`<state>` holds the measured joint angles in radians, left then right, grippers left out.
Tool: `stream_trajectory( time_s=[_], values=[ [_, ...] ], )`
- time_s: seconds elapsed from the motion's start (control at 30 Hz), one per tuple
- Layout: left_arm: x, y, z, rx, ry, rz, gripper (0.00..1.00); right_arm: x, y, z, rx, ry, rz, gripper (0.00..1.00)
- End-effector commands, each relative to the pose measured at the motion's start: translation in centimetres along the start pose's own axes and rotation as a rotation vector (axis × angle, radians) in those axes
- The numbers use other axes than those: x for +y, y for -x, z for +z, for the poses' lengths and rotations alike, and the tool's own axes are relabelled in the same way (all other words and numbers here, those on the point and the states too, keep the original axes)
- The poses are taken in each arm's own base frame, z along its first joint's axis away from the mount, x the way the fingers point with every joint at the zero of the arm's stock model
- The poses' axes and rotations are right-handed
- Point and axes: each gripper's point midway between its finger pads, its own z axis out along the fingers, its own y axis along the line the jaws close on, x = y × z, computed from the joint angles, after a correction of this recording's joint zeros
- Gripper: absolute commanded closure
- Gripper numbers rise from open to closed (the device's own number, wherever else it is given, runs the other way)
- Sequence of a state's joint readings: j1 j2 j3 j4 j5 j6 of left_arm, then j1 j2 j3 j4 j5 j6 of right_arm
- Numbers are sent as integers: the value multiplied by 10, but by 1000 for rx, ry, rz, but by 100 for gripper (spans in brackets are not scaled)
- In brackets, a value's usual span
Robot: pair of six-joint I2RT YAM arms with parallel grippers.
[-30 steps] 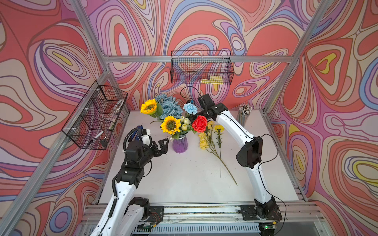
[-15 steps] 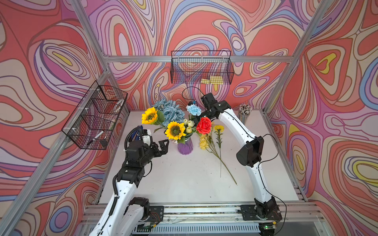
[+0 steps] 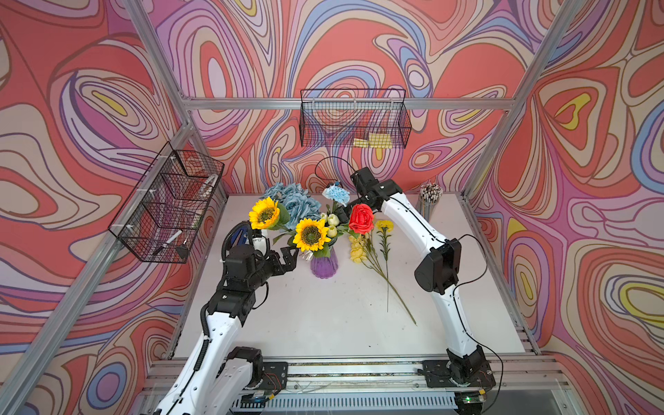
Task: Pick out yellow flowers from the vase
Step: Adjust the vase at the center of the board.
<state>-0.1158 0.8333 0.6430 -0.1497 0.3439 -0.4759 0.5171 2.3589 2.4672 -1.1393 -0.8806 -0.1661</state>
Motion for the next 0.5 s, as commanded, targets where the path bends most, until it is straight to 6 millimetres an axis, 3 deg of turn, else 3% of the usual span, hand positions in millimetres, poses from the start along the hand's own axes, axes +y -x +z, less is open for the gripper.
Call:
stream_trajectory(
  time_s=[0.0, 0.17, 0.33, 0.47],
  values=[
    [-6, 10, 0, -29, -28, 4, 3, 8, 8, -7, -32, -29, -77, 54],
    [-6, 12, -3, -42, -24, 12, 3, -18, 27, -26, -125, -263, -88, 43],
    [-5, 12, -6, -53, -14, 20, 3, -40, 49, -73, -294, -527, -54, 40],
    [-5, 12, -5, -57, -22, 22, 3, -56, 48, -110, -376, -678, 14, 36]
  ],
)
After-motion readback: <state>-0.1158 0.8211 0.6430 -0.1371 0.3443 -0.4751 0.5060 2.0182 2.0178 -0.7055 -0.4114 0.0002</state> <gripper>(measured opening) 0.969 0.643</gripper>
